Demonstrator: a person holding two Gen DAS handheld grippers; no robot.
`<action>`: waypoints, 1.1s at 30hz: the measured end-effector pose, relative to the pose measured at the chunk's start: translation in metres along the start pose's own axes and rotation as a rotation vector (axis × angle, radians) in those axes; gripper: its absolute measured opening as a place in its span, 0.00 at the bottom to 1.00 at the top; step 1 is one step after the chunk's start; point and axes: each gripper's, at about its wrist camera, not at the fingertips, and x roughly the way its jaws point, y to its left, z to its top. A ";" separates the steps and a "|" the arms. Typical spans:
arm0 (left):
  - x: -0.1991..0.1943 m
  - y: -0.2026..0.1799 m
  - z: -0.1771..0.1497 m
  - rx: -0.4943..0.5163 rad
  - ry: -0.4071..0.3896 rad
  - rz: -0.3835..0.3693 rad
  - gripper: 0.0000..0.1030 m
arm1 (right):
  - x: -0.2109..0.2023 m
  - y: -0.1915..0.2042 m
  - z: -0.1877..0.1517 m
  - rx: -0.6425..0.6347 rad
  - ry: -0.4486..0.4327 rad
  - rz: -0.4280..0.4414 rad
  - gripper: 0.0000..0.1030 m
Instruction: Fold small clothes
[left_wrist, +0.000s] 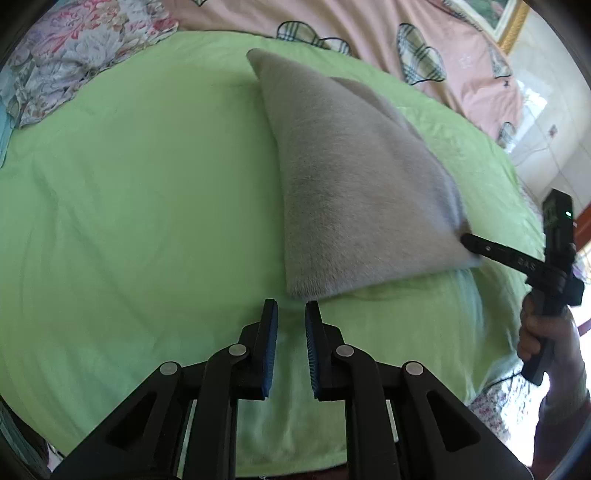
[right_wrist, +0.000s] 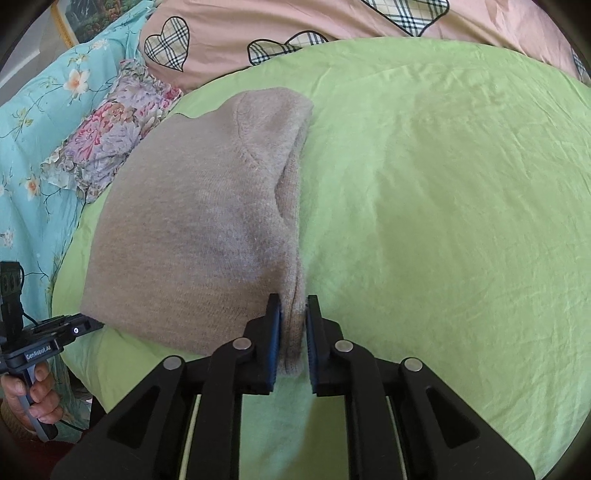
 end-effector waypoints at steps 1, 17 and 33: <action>-0.006 0.001 -0.001 0.007 -0.007 -0.021 0.14 | -0.002 -0.002 0.001 0.015 0.005 0.005 0.21; -0.019 -0.023 0.061 0.039 -0.116 -0.170 0.28 | 0.030 -0.009 0.086 0.199 -0.025 0.259 0.24; -0.004 -0.029 0.084 0.076 -0.136 -0.236 0.27 | 0.045 -0.004 0.093 0.129 -0.054 0.134 0.20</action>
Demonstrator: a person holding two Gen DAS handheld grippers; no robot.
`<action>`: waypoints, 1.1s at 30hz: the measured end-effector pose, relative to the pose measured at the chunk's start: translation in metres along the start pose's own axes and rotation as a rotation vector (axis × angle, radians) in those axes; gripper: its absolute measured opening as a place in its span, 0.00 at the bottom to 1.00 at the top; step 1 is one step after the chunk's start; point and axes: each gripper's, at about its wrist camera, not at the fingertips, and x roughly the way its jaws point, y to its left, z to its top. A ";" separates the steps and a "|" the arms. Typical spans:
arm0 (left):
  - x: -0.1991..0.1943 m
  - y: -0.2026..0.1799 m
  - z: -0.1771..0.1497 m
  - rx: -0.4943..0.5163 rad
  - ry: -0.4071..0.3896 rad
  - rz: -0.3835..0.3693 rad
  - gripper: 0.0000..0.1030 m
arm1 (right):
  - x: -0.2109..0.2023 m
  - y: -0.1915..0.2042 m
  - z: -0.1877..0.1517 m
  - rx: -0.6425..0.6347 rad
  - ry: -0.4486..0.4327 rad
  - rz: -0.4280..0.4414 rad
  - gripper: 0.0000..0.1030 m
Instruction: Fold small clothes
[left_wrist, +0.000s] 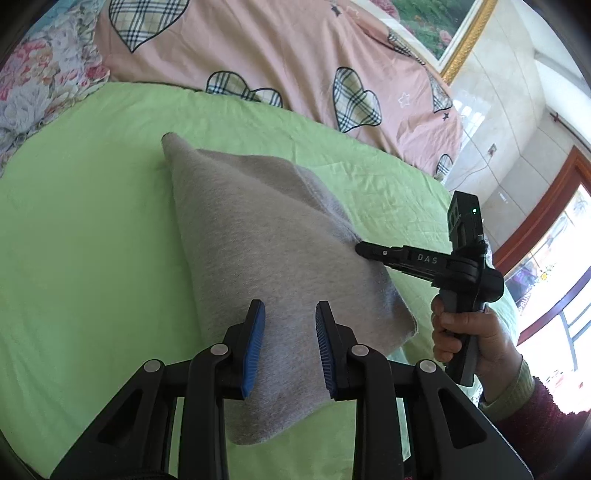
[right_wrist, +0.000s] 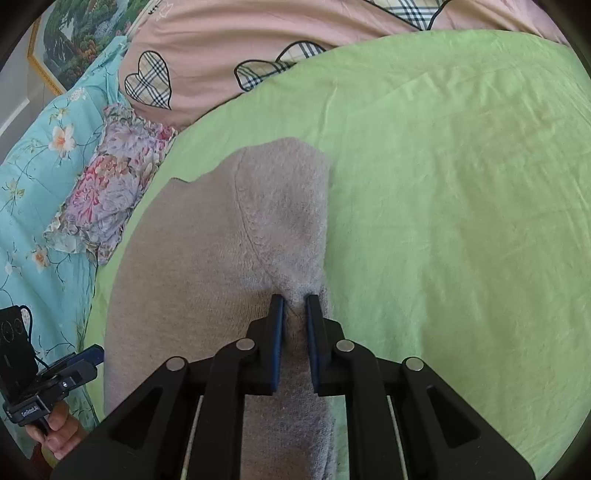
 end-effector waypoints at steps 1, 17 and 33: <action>0.001 0.000 0.001 0.011 0.000 0.005 0.27 | -0.007 0.001 0.000 0.002 -0.019 -0.020 0.22; 0.074 0.019 0.034 0.029 0.064 0.080 0.07 | 0.029 0.021 0.001 -0.058 0.003 -0.011 0.22; 0.019 0.000 -0.039 0.068 0.086 0.077 0.15 | -0.037 0.040 -0.067 -0.195 -0.015 -0.077 0.23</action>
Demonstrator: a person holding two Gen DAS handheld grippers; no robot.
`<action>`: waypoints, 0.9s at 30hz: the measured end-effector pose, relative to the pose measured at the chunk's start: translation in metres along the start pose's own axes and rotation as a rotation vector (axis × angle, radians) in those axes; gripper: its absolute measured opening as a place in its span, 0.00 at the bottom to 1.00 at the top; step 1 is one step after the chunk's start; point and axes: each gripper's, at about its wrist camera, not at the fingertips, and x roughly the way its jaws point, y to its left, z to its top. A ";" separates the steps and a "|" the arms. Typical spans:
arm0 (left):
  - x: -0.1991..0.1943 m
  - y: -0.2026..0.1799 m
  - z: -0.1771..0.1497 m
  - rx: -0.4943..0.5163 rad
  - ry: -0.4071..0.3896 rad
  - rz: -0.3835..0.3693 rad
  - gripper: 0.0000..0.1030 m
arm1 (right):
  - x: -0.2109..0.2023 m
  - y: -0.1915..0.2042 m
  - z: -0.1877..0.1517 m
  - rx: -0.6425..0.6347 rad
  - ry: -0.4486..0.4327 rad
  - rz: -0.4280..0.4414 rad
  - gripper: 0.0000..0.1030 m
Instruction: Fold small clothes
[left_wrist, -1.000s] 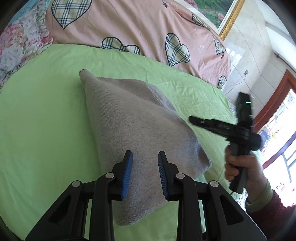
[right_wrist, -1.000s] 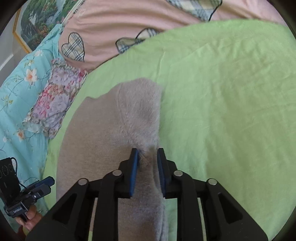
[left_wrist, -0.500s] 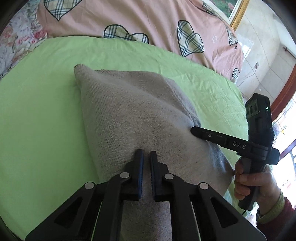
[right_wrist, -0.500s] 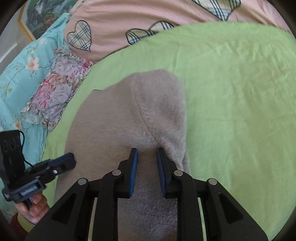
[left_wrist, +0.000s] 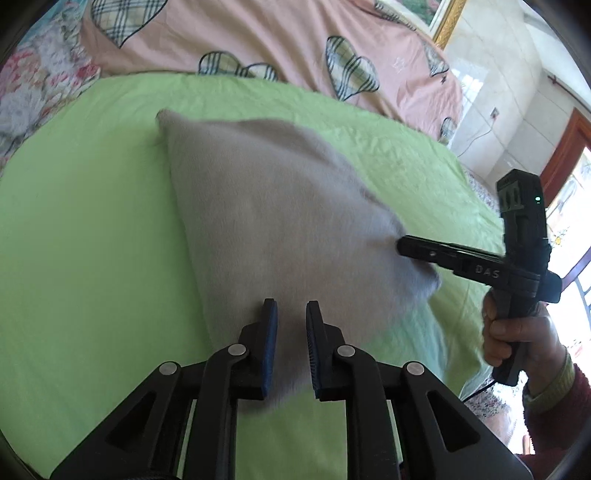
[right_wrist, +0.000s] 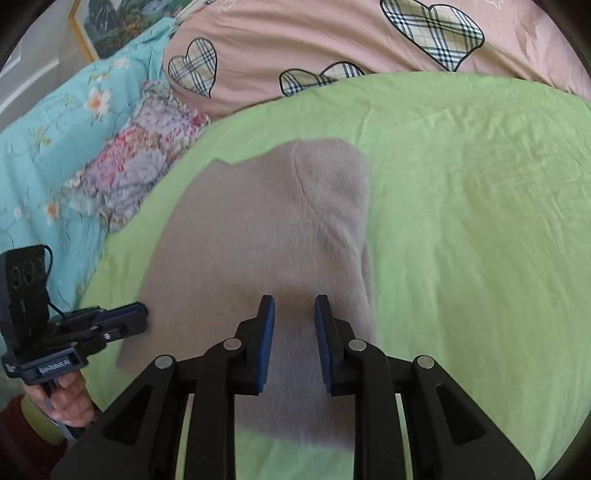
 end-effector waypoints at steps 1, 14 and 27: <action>0.002 0.003 -0.008 -0.016 0.018 0.011 0.15 | 0.000 -0.002 -0.006 -0.005 0.015 -0.013 0.23; 0.009 -0.004 -0.026 -0.045 0.016 0.081 0.15 | 0.002 -0.015 -0.033 0.000 0.007 -0.055 0.23; -0.024 -0.010 -0.042 -0.061 0.025 0.134 0.26 | -0.028 -0.011 -0.047 0.033 0.019 -0.129 0.36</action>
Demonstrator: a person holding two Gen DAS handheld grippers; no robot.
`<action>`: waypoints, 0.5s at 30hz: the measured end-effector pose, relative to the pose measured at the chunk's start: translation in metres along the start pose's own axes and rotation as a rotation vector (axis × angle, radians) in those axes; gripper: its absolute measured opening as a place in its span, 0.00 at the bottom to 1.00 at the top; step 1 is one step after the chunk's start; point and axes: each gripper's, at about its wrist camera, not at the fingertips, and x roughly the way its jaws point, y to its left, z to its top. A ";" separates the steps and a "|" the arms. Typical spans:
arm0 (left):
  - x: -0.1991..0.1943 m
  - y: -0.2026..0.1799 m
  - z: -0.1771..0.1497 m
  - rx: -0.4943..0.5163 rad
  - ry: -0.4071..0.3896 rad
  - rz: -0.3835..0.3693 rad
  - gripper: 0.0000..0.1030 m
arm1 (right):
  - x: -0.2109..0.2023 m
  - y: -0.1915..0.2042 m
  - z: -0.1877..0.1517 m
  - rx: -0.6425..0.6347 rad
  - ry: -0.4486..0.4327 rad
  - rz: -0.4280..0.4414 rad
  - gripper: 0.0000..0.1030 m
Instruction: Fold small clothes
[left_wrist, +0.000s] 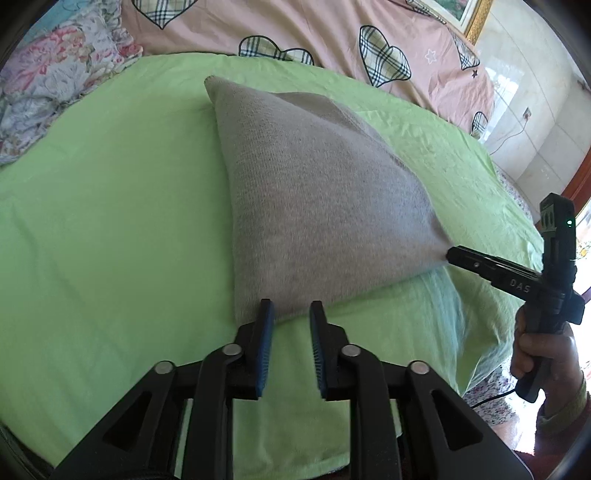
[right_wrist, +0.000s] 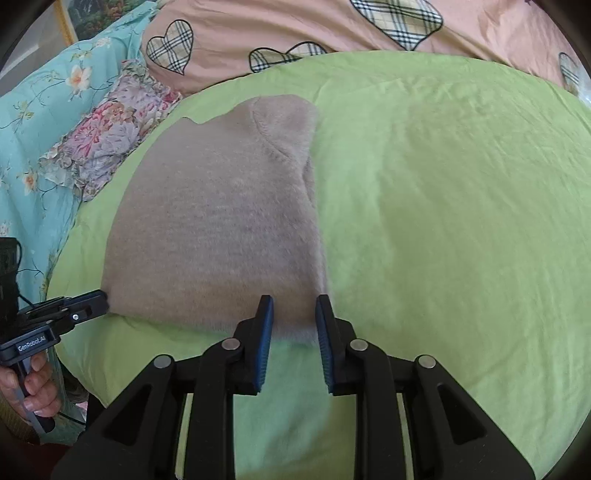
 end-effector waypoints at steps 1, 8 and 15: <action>-0.003 0.000 -0.002 -0.002 -0.001 0.014 0.37 | -0.006 0.000 -0.004 0.005 -0.007 0.003 0.38; -0.019 -0.007 -0.020 -0.015 0.011 0.119 0.67 | -0.029 0.011 -0.035 0.015 0.020 0.032 0.58; -0.034 -0.015 -0.032 0.033 0.009 0.220 0.80 | -0.036 0.040 -0.068 -0.042 0.076 0.071 0.77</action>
